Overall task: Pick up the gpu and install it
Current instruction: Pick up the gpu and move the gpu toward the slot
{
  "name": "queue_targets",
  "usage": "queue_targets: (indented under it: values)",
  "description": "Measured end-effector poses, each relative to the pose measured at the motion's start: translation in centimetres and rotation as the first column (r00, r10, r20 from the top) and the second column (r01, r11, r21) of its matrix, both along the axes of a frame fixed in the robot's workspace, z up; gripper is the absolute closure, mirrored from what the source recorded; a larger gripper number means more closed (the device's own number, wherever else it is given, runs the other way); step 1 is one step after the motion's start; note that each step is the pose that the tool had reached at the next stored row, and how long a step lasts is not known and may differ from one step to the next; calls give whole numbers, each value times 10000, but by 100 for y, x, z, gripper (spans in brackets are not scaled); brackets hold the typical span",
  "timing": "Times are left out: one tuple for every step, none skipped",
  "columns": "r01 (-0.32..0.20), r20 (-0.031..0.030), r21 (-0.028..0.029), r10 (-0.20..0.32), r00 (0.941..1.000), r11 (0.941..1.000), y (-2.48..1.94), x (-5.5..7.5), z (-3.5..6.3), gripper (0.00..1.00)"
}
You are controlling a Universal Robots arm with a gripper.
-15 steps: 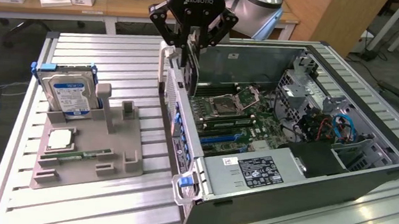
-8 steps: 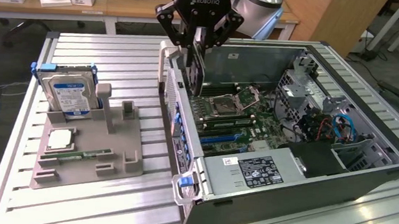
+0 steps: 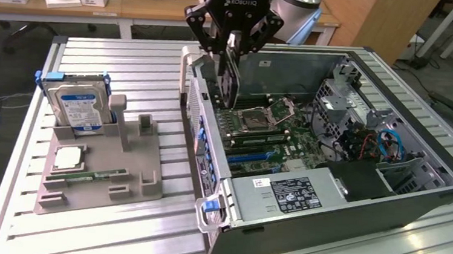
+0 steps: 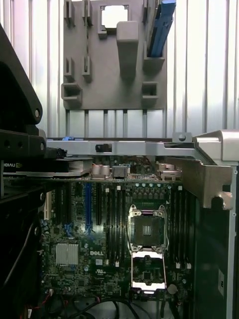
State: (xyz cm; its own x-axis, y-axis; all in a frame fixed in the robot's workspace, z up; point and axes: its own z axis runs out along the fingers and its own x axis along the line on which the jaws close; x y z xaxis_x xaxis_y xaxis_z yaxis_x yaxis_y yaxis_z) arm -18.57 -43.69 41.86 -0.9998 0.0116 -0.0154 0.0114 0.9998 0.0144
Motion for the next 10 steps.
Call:
queue_targets:
  values:
    - [0,0,1,0,10000,10000,0,16,0,73]
    - [0,-1,1,0,10000,10000,0,32,0,73]
    - [-1,0,3,1,10000,10000,0,49,0,73]
    - [-1,0,4,1,10000,10000,0,66,-1,73]
    - [-1,-1,3,1,10000,10000,0,83,0,73]
    - [-1,-2,4,1,10000,10000,0,99,0,73]
    - [0,-1,6,0,10000,10000,0,117,-1,73]
    - [0,-1,7,0,10000,10000,0,134,-1,73]
    - [-1,-1,6,1,10000,10000,0,150,0,73]
    - [0,-1,8,0,10000,10000,0,166,-1,73]
